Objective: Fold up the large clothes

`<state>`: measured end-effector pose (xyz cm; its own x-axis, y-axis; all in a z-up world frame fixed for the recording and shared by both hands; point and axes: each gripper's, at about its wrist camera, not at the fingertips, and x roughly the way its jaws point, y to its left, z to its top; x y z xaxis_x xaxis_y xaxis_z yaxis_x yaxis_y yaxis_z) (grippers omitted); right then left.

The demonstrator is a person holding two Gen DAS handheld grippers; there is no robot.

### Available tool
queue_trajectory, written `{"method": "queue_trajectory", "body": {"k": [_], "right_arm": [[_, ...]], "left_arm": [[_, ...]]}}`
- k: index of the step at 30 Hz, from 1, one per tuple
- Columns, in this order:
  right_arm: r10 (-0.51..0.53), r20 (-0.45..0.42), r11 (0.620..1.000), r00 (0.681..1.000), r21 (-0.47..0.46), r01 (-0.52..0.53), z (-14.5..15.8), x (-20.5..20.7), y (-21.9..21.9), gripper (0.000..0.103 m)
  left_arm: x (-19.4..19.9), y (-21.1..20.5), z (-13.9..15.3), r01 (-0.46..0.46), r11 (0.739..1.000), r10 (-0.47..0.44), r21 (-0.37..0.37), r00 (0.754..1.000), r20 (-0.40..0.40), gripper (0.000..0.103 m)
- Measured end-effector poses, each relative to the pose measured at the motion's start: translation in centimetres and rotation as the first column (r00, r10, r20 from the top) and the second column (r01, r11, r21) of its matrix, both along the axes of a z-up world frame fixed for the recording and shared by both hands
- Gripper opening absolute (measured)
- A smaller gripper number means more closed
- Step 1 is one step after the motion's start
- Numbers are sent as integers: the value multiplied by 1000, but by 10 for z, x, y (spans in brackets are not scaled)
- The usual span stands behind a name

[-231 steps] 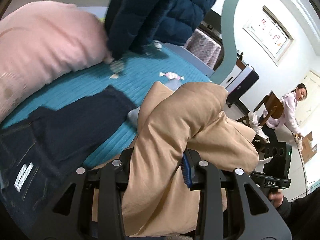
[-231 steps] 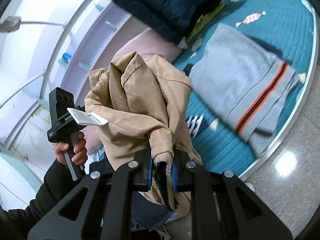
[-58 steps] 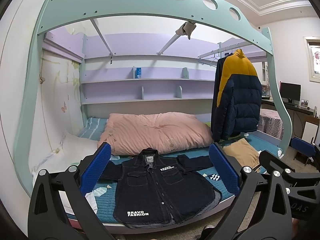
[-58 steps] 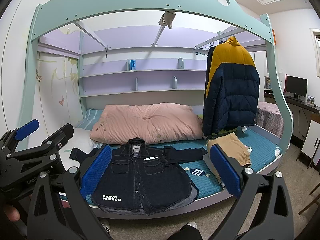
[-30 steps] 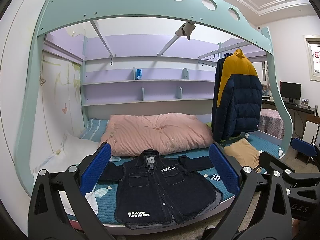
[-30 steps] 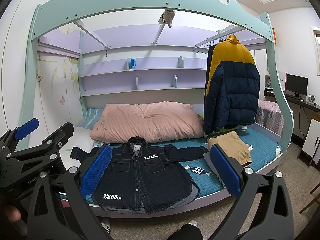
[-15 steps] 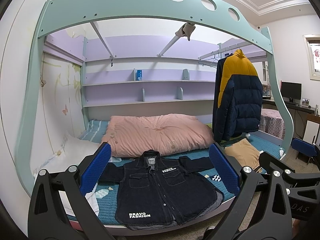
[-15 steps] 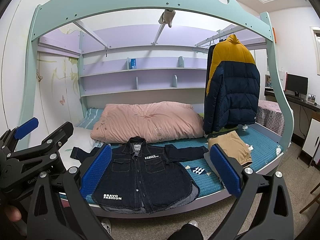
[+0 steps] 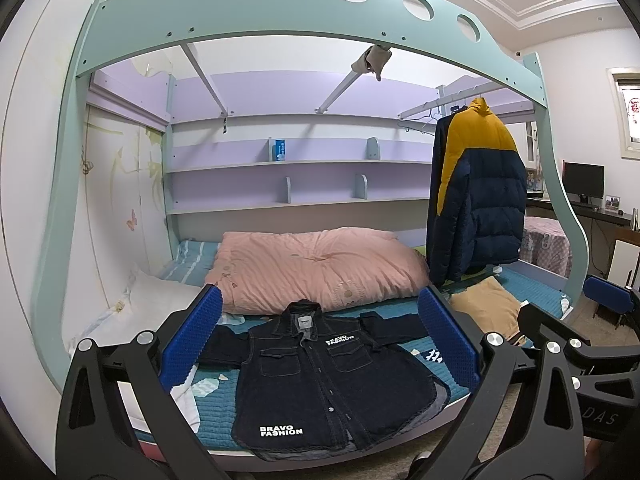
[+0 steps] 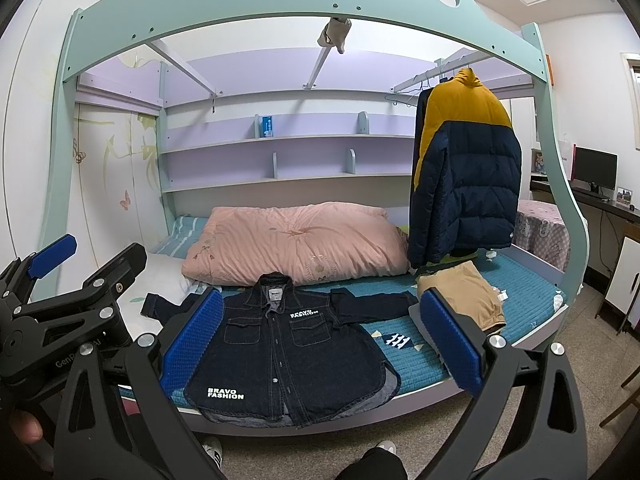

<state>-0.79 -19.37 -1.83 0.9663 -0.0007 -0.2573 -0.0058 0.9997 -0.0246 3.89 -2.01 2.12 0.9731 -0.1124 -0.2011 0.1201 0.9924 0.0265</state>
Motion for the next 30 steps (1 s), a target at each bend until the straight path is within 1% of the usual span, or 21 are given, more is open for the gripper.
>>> {"method": "queue_trajectory", "body": {"k": [30], "right_arm": [[0,-1,1000,1000,1,0,2,0,-1,95]], "left_arm": [[2,4,-1,2,1000,-2,3,1000,3,98]]}}
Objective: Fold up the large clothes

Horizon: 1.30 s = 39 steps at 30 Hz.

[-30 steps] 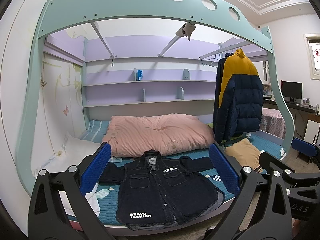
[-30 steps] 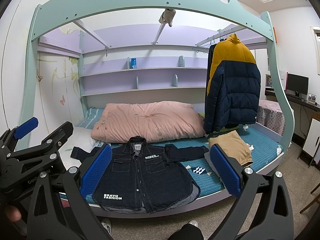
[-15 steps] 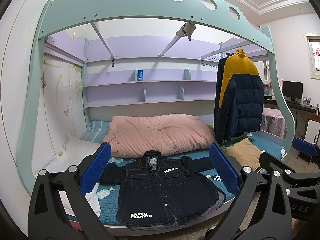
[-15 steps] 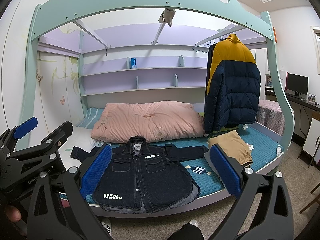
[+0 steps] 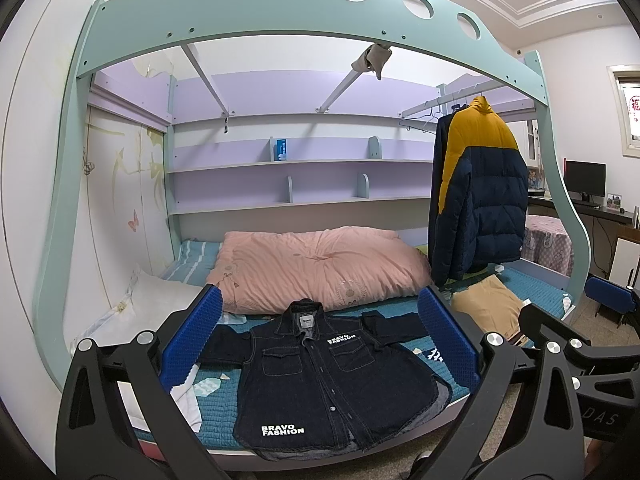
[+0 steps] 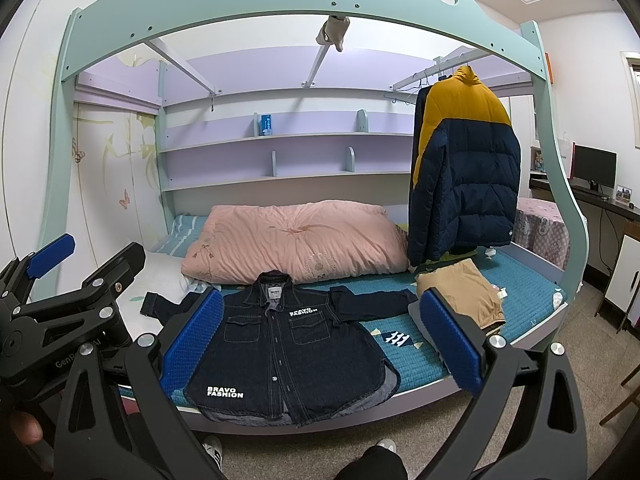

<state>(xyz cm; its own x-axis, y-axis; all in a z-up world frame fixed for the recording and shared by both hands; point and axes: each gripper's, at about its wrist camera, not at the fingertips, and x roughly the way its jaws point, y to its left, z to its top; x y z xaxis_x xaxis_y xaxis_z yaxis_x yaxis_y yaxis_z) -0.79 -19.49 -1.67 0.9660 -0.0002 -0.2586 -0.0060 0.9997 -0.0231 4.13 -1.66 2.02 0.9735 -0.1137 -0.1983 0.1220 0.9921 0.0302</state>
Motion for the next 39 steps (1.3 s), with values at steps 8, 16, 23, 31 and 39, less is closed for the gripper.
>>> {"method": "queue_trajectory", "body": {"k": [8,16,23,31,39], "right_arm": [[1,-1,1000,1000,1,-1,0,0,-1,95],[2,-3,1000,1000,2,-2,1,0,-1,95],[2,-2,1000,1000,2,-2,2,0,-2,95],[4,-3,1000,1000,4,-4,1,0,-3,95],[3,-5,1000,1000,3,-3,1,0,-2,95]], "left_arm": [[1,1,0,1,1000,-1,2,1000,1,98],[1,1,0,1,1000,-1,2,1000,0,98],[1,1,0,3,1000,-3,2,1000,0,98],[1,2,0,1,1000,-1,4,1000,1,98],[3,3,0,3,1000,-3,4,1000,-3,98]]}}
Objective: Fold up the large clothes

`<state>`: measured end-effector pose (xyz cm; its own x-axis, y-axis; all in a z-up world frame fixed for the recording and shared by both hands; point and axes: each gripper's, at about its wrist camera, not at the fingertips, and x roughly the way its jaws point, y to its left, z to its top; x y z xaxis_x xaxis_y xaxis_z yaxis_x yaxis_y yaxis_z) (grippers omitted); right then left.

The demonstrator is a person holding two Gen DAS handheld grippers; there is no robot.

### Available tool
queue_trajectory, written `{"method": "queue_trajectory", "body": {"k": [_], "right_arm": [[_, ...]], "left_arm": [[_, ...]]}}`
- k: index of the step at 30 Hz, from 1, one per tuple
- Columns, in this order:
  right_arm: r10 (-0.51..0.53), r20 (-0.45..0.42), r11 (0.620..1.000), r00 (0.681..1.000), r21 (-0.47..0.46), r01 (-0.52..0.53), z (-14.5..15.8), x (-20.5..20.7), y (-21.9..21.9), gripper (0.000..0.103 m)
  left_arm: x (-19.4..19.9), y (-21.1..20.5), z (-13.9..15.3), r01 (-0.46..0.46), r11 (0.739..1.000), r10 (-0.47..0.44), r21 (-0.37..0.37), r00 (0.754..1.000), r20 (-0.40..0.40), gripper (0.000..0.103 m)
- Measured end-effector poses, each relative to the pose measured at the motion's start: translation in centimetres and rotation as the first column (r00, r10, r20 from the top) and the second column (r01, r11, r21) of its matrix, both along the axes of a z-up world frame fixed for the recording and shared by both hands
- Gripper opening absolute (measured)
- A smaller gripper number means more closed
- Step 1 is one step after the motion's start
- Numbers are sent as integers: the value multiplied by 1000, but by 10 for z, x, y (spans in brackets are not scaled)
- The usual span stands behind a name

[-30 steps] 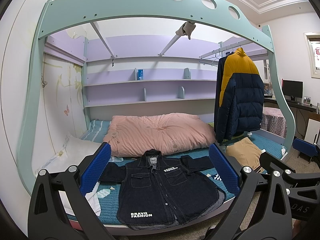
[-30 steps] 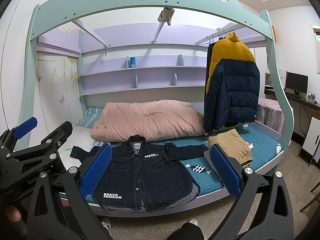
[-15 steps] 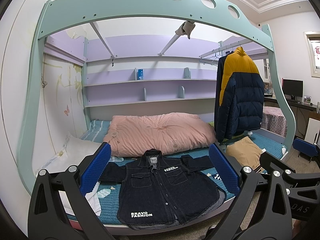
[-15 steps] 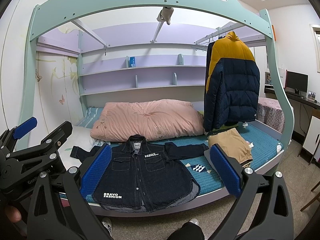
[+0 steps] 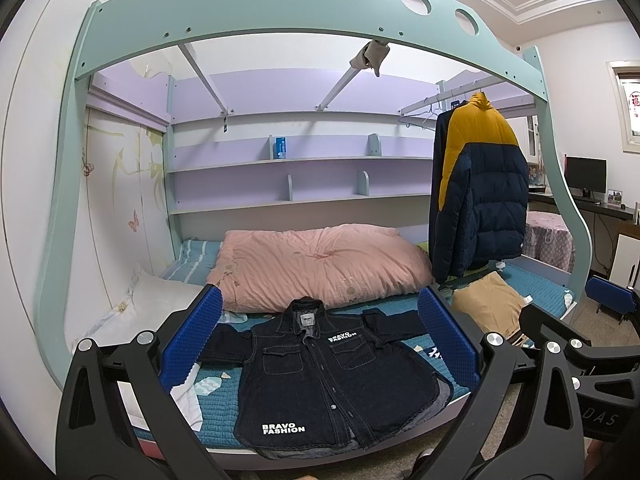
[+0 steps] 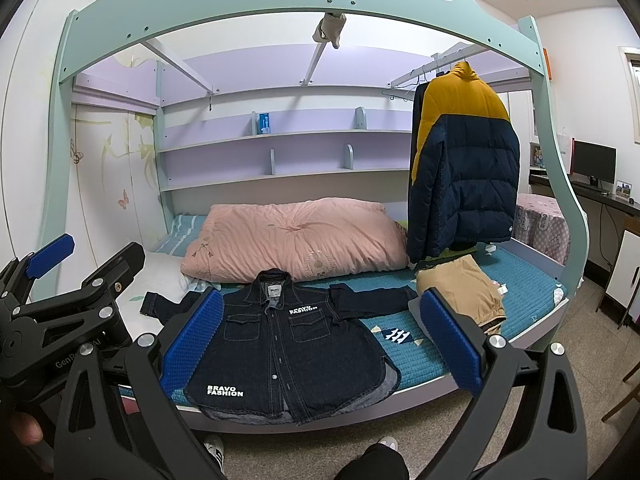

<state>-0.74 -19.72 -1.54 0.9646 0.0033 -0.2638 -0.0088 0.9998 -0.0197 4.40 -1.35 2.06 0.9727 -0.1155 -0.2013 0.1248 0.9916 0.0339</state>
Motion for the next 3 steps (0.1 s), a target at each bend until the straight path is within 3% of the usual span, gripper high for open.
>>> {"method": "queue_trajectory", "body": {"k": [3], "right_arm": [[-1,-1,1000,1000,0,1,0,0,1,95]], "left_arm": [[0,2,-1,-1,1000,1,0,1000,-2,98]]}}
